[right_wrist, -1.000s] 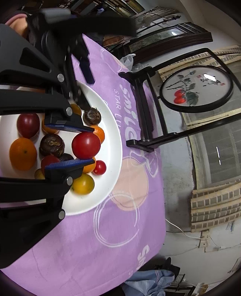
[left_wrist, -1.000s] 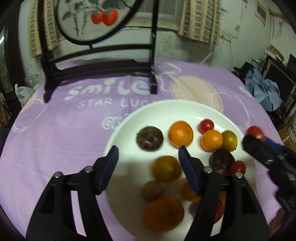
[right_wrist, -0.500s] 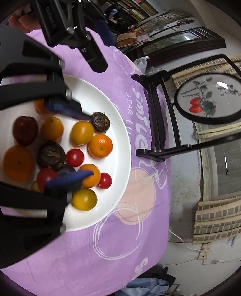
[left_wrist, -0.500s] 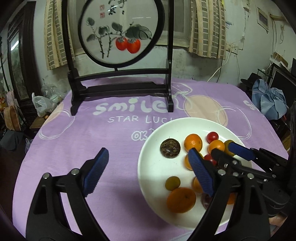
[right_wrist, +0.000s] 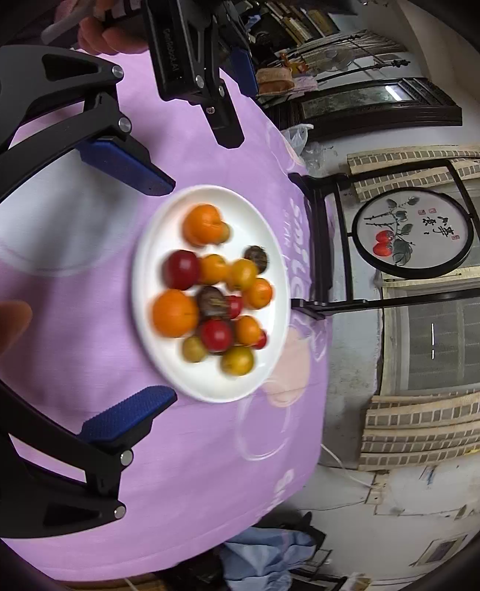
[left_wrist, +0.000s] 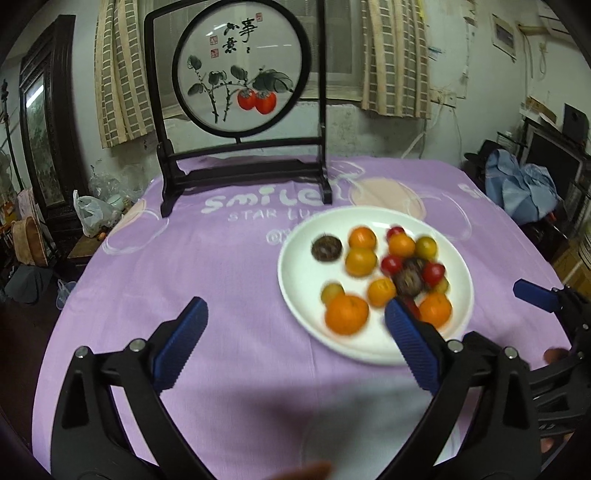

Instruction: Organize fruits

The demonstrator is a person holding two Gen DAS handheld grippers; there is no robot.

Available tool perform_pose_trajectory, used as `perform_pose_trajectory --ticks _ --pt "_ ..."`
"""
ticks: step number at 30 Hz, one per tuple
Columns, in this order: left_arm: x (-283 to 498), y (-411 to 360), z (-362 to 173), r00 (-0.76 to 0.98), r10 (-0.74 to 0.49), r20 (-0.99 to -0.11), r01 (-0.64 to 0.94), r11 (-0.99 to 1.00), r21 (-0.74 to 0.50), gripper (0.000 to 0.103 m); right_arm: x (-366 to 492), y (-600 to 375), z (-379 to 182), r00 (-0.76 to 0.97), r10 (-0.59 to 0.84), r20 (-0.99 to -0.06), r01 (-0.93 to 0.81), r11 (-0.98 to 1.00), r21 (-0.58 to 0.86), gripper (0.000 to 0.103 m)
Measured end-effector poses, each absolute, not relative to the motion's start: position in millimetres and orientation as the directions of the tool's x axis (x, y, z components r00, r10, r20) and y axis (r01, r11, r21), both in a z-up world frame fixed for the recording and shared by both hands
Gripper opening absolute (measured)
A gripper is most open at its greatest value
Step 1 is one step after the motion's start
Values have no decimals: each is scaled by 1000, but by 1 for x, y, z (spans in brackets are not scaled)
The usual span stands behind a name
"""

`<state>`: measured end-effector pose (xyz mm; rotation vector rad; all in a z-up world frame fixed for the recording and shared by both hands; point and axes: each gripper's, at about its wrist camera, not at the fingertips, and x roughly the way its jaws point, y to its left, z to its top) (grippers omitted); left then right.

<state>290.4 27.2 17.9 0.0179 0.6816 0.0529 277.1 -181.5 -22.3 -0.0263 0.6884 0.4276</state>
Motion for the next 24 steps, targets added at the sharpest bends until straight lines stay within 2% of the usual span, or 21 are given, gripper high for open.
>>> perform_pose_trajectory --ticks 8,12,24 --pt "242 14 -10 771 66 -633 -26 997 73 100 231 -187 -45 708 313 -632 -386 922 25 102" --pt "227 14 -23 763 42 -645 -18 999 44 100 218 -189 -52 710 305 -635 -392 920 4 102" --pt "220 9 -31 745 31 -666 8 998 55 100 214 -187 -52 696 321 -642 -406 914 17 102"
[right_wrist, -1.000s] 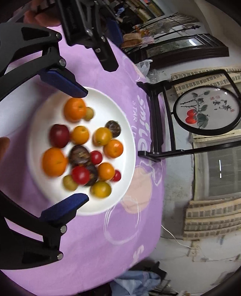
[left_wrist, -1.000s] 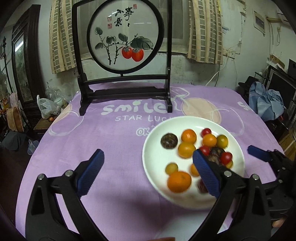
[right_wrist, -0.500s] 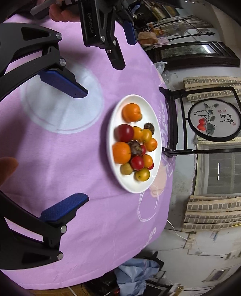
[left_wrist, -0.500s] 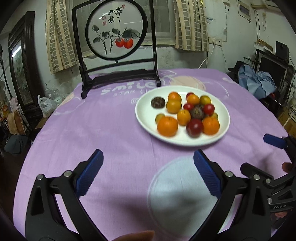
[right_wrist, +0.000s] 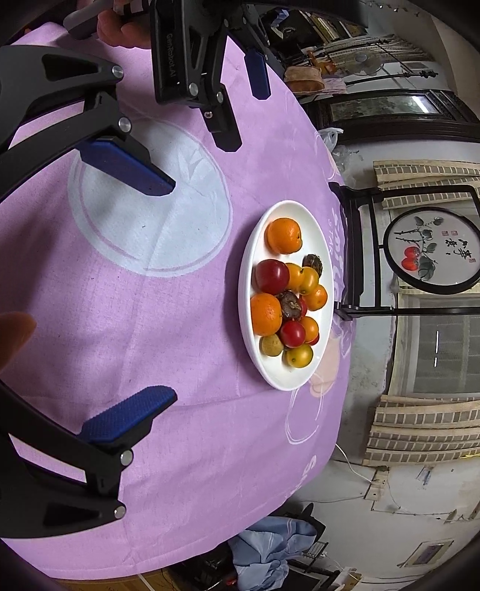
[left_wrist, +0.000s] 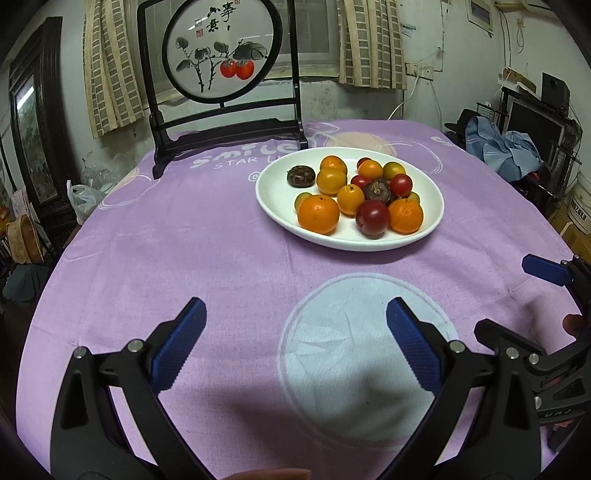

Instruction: Organize fruits

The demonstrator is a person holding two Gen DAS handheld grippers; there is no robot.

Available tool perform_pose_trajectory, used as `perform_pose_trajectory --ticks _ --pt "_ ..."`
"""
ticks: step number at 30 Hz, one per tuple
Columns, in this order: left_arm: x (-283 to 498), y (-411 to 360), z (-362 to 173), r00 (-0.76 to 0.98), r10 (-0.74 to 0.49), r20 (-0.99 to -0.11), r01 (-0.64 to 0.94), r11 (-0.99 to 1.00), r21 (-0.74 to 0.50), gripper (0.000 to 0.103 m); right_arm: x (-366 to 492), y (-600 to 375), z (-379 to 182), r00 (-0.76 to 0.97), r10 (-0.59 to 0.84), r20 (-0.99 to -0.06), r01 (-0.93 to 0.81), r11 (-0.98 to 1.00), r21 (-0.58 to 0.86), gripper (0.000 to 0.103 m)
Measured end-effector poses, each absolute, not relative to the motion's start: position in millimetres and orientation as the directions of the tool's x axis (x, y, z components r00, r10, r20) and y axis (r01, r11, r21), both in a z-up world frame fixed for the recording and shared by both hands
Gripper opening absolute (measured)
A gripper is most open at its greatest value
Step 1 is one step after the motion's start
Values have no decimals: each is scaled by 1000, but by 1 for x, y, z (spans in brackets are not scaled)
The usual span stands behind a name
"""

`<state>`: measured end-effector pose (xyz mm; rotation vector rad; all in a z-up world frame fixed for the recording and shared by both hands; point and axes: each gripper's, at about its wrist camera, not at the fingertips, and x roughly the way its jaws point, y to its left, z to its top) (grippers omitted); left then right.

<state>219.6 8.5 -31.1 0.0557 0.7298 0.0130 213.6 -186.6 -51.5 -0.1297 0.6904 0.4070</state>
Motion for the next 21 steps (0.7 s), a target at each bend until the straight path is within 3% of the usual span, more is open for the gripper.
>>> perform_pose_trajectory --ticks 21 --pt "219 8 -33 741 34 -671 9 998 60 100 216 -190 -54 697 304 -649 -380 925 25 102"
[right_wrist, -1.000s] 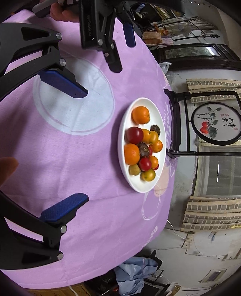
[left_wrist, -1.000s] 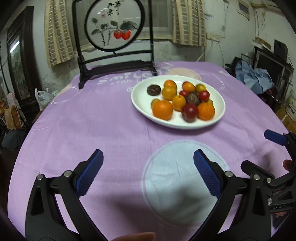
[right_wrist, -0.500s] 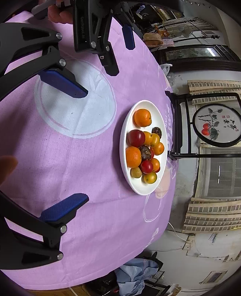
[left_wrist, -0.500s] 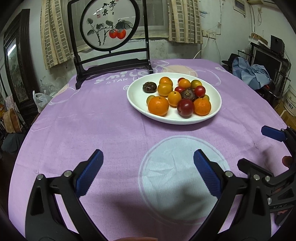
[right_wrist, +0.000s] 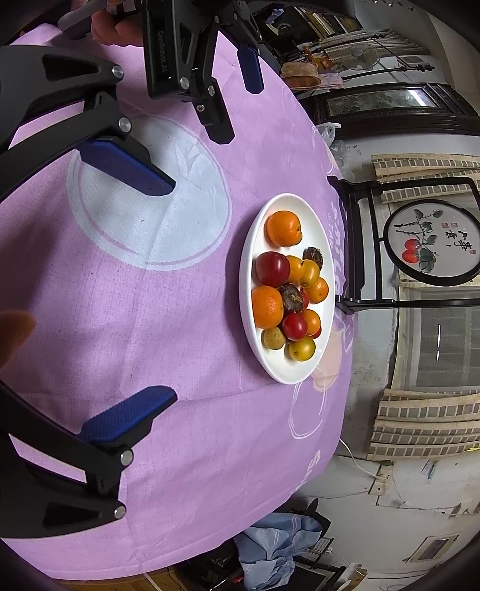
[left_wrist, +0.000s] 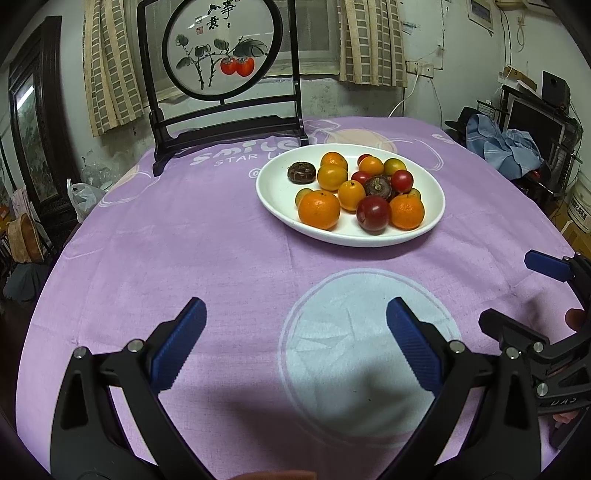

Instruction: Organize fruits

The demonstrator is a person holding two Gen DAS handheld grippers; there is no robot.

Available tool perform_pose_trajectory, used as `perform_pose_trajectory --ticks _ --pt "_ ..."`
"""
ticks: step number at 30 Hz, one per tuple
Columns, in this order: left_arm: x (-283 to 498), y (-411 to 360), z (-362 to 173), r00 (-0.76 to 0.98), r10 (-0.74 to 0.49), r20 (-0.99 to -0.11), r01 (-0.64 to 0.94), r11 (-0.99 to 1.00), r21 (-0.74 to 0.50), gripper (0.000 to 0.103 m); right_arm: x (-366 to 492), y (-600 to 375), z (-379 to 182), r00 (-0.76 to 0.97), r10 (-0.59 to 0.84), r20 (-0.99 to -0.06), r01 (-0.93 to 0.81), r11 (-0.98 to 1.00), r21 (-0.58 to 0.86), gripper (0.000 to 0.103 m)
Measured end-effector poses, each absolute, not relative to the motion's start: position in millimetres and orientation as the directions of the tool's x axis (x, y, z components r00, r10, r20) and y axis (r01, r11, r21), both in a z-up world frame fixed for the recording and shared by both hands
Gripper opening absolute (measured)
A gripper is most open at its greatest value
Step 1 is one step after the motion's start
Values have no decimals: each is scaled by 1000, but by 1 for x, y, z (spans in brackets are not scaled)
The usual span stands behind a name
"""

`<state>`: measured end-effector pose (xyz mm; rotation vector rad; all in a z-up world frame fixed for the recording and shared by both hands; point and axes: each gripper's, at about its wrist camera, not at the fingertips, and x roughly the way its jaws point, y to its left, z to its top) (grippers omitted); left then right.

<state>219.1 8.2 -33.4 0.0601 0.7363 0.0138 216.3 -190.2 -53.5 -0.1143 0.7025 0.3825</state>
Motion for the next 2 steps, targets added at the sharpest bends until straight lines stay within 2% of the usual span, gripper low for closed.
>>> perform_pose_trajectory --ticks 2 --pt "220 8 -34 739 38 -673 6 998 63 100 216 -191 -53 697 304 -649 -379 925 25 102"
